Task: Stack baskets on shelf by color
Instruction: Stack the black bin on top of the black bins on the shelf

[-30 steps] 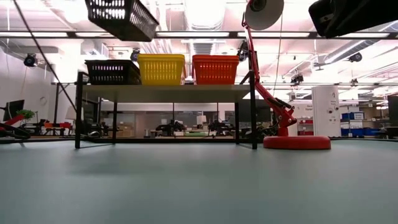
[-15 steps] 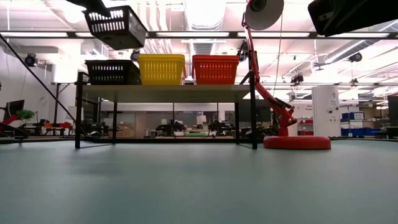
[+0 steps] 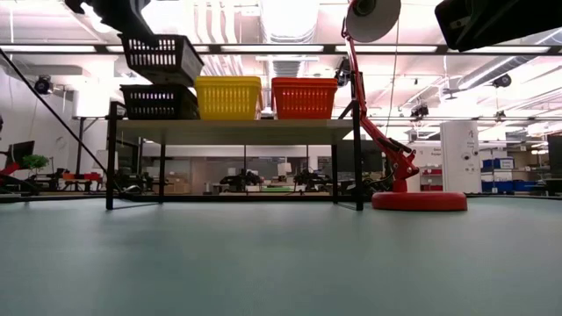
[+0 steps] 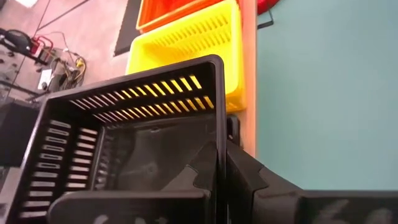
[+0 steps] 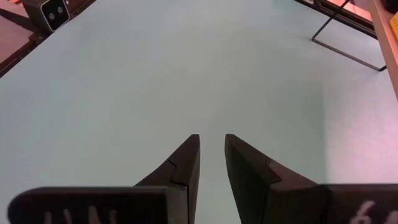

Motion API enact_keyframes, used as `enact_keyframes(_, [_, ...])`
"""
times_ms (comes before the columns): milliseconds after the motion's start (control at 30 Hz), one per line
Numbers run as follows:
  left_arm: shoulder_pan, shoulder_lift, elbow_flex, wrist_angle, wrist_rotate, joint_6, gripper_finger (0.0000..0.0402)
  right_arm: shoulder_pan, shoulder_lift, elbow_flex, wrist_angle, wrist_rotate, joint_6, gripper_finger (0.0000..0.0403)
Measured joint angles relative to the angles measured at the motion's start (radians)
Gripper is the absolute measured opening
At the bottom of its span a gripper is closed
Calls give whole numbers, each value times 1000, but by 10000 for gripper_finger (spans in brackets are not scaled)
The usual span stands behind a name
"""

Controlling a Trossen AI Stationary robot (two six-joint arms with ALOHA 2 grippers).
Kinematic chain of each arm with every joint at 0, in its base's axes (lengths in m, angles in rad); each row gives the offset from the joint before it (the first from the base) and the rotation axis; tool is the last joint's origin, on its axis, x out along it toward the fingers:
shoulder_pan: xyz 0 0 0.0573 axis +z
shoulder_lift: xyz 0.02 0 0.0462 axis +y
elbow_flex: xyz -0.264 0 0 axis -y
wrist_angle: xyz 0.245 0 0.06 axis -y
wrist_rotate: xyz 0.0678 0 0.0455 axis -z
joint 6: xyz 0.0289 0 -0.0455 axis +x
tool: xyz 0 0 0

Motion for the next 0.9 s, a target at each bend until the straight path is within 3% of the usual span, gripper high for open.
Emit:
enact_keyframes(300, [41, 11, -11, 2, 33, 2, 0, 0, 0, 0, 0, 0, 2, 68])
enact_keyframes(900, [211, 5, -12, 2, 268, 102, 0, 0, 0, 0, 0, 0, 1, 68])
